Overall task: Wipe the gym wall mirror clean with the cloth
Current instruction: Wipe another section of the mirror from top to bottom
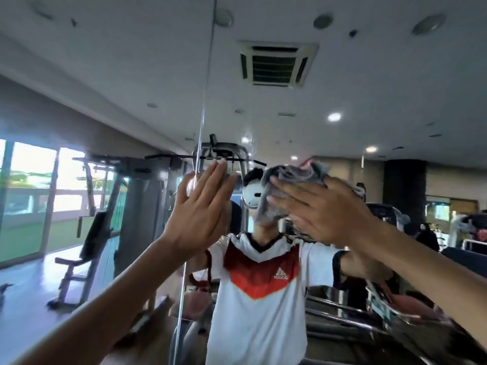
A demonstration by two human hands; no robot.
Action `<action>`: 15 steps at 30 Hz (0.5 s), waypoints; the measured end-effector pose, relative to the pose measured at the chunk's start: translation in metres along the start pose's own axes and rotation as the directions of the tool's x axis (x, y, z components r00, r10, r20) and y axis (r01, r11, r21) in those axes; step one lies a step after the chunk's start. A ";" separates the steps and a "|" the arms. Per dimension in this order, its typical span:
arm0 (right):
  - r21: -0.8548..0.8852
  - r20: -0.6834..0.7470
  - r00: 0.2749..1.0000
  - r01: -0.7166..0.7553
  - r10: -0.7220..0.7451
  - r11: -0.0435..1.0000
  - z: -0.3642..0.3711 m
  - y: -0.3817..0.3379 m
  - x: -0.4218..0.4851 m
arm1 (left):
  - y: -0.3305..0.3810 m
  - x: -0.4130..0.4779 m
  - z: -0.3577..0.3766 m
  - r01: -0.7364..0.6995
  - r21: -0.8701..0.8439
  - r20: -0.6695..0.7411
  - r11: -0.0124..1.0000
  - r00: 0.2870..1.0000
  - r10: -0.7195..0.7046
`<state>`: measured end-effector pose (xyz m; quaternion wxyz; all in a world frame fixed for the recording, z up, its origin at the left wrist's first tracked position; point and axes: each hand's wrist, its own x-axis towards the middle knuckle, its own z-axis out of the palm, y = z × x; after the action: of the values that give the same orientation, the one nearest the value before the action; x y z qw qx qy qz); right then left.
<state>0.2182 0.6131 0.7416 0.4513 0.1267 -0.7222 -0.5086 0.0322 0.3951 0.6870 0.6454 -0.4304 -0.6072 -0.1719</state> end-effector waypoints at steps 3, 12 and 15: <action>0.056 -0.043 0.949 -0.310 0.312 0.949 0.000 0.055 0.051 | -0.010 0.029 -0.002 0.012 0.035 0.000 0.999 1.000 -0.012; 0.068 -0.014 0.991 -0.131 0.132 0.989 0.001 0.011 0.096 | -0.041 0.083 -0.005 0.116 0.065 -0.004 0.991 0.993 -0.116; 0.048 0.029 0.995 0.096 -0.098 0.994 -0.008 0.047 0.061 | -0.044 0.083 -0.004 0.107 0.058 -0.004 0.993 0.994 -0.107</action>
<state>0.2028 0.5900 0.8141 0.4116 0.1643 -0.7339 -0.5148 0.0193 0.3921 0.7802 0.6477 -0.3782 -0.6338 -0.1888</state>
